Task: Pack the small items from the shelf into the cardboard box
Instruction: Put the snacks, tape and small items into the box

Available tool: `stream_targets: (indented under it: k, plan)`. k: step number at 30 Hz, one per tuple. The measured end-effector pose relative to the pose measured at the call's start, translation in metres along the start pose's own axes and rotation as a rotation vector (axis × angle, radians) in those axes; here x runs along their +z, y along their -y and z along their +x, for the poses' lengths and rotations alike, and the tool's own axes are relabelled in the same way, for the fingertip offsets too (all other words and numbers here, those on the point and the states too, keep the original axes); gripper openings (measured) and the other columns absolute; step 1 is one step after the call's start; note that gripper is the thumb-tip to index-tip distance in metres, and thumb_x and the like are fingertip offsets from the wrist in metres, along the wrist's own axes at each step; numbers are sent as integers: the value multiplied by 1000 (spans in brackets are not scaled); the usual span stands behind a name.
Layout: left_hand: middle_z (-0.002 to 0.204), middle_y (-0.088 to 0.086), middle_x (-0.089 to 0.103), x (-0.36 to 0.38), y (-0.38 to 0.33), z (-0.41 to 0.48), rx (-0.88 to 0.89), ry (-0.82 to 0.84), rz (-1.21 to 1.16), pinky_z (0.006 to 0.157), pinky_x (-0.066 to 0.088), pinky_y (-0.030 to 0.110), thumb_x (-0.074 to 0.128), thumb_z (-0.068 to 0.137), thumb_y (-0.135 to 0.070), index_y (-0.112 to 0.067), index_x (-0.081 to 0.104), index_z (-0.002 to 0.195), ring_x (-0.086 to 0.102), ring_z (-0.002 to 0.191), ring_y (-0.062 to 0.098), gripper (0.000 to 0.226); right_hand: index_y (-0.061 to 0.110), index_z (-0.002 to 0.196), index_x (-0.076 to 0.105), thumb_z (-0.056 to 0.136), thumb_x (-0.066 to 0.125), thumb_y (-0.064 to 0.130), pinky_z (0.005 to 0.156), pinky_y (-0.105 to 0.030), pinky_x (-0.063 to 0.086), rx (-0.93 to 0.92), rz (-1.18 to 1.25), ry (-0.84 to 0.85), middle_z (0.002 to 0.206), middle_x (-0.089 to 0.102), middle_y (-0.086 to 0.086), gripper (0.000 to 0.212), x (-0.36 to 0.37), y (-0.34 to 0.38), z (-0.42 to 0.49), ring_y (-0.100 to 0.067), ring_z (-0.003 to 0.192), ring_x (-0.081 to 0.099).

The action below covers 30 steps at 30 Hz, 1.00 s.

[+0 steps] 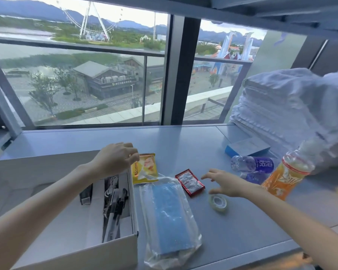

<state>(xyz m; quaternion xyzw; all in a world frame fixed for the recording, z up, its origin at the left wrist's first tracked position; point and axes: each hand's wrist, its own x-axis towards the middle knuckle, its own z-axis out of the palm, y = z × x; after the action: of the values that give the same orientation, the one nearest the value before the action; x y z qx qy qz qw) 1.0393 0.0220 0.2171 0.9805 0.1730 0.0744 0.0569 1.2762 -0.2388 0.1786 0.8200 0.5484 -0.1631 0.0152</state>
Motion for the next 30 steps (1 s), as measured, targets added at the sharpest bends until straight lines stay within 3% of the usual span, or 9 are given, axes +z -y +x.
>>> stream_targets:
  k: [7,12,17,19,22,26,30]
  plan:
    - [118,-3,61,7,1,-4,-12,-145,-56,80,34,28,28,99,-39,-21,54,119,56,102,14,37,20,143,29,83,67,31,109,-33,26,-70,-19,47,143,37,-5,72,9,18,45,-26,131,33]
    - [124,-1,61,3,5,-14,-12,-193,-100,80,43,33,14,85,-61,-21,45,129,61,101,18,68,21,138,35,75,72,25,101,-30,33,-36,89,57,128,35,-9,74,11,22,57,-25,121,37]
    - [127,1,60,-7,29,-28,-86,-141,-37,75,47,36,21,92,-55,-22,40,132,62,102,22,56,24,137,33,69,77,25,99,-27,41,68,184,98,124,27,-8,81,13,27,59,-24,112,45]
    - [121,2,63,-10,42,-34,-80,-109,24,73,49,36,26,96,-49,-21,44,127,63,98,22,46,26,133,39,65,81,26,91,-24,43,123,239,120,120,39,-4,81,11,29,58,-20,107,48]
    - [108,1,66,-12,64,-45,-49,-83,67,69,50,37,28,97,-46,-20,48,112,63,88,22,36,25,123,52,69,80,19,69,-18,43,113,344,74,94,55,4,61,1,36,53,-13,84,51]
    - [93,-1,66,-17,91,-60,-23,-80,90,61,46,34,32,97,-43,-21,43,92,61,77,23,25,12,104,66,84,65,13,66,-21,39,83,196,-222,96,68,-12,20,-34,61,46,-16,77,54]
    - [84,3,64,-20,107,-69,-6,-105,128,55,37,32,34,98,-38,-20,41,87,60,73,29,22,10,87,69,80,70,10,59,-6,41,-67,333,-680,75,66,0,7,-83,123,26,-8,64,57]
